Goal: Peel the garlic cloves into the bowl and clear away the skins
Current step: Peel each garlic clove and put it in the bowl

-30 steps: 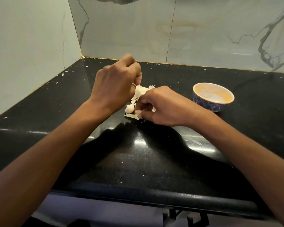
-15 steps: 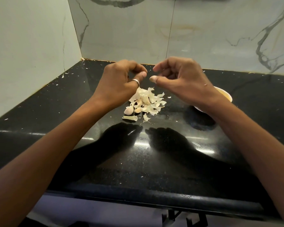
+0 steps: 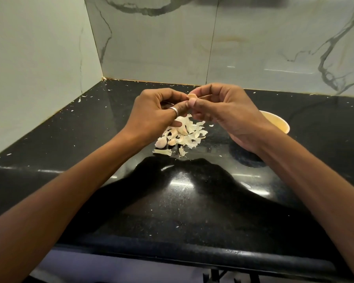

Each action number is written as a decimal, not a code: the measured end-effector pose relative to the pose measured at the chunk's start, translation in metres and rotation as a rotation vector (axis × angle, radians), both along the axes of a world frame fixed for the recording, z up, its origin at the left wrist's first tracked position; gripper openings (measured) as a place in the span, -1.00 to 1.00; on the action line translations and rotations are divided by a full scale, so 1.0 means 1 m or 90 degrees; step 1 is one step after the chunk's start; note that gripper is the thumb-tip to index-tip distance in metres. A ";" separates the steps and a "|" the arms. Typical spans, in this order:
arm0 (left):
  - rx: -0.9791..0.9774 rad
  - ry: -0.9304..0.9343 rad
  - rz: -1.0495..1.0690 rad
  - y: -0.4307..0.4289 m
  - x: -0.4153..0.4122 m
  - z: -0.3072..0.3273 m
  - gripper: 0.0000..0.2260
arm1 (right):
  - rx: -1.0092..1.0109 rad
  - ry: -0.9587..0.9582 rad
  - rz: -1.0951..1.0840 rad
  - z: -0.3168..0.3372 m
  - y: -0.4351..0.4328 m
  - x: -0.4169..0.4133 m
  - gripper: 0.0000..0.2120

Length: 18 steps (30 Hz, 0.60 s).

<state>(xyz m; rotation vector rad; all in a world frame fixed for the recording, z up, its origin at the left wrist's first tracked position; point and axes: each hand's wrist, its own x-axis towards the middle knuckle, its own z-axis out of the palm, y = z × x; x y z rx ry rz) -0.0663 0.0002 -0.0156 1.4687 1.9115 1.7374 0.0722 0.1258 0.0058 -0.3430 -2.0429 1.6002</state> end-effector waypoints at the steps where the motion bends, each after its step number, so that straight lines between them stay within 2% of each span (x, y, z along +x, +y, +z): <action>1: 0.002 0.005 0.007 0.000 0.000 0.000 -0.80 | 0.006 0.002 0.003 -0.001 0.000 0.000 -0.80; 6: -0.009 0.019 0.025 0.003 0.000 -0.005 -0.77 | 0.010 0.005 0.005 -0.006 0.002 -0.002 -0.80; 13: -0.008 -0.056 0.007 0.005 0.006 -0.009 -0.75 | 0.010 0.009 -0.017 -0.016 0.001 -0.009 -0.77; 18: -0.007 -0.071 -0.004 0.004 0.011 -0.010 -0.84 | 0.045 0.008 -0.056 -0.023 0.001 -0.011 -0.80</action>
